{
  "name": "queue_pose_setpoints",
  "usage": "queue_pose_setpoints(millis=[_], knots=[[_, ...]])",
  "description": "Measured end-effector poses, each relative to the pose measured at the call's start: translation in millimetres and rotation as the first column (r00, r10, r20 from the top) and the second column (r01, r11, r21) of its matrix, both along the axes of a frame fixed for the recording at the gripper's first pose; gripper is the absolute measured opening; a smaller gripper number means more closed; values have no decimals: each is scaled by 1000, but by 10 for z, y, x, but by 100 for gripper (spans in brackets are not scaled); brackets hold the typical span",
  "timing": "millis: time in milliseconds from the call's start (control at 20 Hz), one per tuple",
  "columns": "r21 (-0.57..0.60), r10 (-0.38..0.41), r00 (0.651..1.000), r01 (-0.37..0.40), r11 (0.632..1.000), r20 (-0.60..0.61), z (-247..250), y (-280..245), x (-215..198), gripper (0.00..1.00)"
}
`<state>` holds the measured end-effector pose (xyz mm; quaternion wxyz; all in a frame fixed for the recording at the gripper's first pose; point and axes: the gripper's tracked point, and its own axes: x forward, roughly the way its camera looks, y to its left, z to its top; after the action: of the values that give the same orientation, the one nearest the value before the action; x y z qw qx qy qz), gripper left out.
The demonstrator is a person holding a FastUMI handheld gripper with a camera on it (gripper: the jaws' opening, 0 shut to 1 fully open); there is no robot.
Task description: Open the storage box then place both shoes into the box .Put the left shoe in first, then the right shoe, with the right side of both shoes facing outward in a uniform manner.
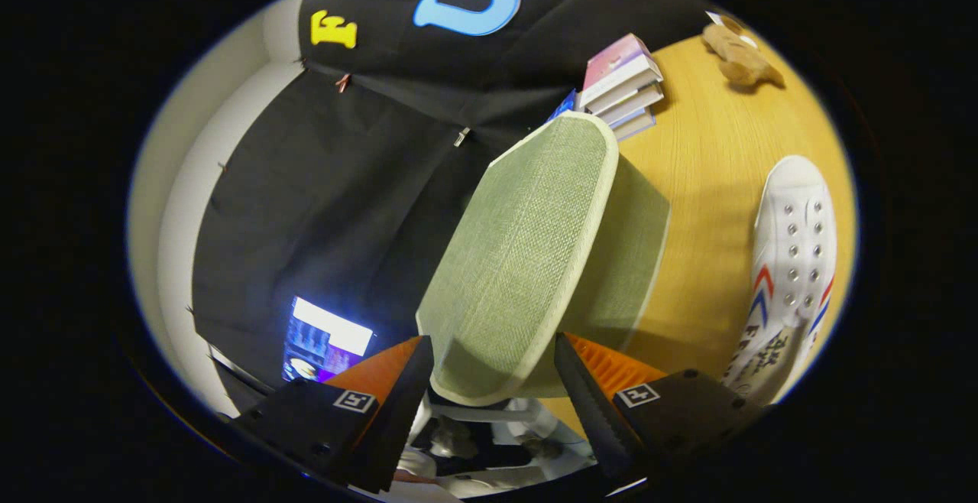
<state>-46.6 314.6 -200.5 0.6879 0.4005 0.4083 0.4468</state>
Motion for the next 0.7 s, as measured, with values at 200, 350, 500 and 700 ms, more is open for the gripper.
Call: queue_pose_setpoints(millis=[200,350,500,700], knots=[[84,-3,991,14,996,-131,58,42,127,96],[106,25,983,-6,994,-180,139,-2,64,72],[154,20,969,19,988,-247,298,-47,88,68],[100,9,961,20,995,-277,323,-10,122,29]])
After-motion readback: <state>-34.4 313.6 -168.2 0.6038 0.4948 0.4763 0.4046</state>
